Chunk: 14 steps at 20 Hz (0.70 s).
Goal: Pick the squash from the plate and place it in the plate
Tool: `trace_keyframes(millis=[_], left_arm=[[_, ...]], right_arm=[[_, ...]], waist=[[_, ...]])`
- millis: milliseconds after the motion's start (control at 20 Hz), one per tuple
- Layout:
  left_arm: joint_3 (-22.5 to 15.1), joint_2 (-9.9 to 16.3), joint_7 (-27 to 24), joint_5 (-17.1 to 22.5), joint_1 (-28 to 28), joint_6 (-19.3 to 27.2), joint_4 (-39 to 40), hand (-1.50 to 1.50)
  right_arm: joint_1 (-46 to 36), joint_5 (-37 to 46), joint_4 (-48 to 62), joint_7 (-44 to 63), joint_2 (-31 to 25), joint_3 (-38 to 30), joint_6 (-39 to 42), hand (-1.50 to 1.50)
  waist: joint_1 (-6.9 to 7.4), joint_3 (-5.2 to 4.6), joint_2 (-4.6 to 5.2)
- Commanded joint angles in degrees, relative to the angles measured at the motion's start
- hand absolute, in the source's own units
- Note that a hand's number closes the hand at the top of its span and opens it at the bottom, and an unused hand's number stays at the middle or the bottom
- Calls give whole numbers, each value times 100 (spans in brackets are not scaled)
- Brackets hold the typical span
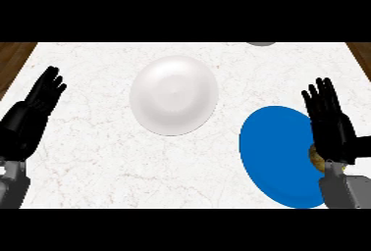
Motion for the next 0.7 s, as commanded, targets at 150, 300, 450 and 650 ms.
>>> trace_keyframes(millis=[150,300,450,650], left_arm=[[135,64,-174,-84,-189,-100,-138,0],[64,28,-143,-124,-231,-56,-123,0],[-35,-191,-269,-135,-330,-49,-17,0],[-122,-382,-419,-312,-460,16,201,0]], right_arm=[[-360,-278,-935,-371,-236,459,1510,150],[-479,1805,-785,-124,-1920,419,923,150],[-142,2707,-1030,-56,-1279,1136,54,150],[785,1567,-946,-1235,336,968,-254,-150]], waist=[[6,24,-10],[-246,-186,-70],[-98,4,13],[-126,31,41]])
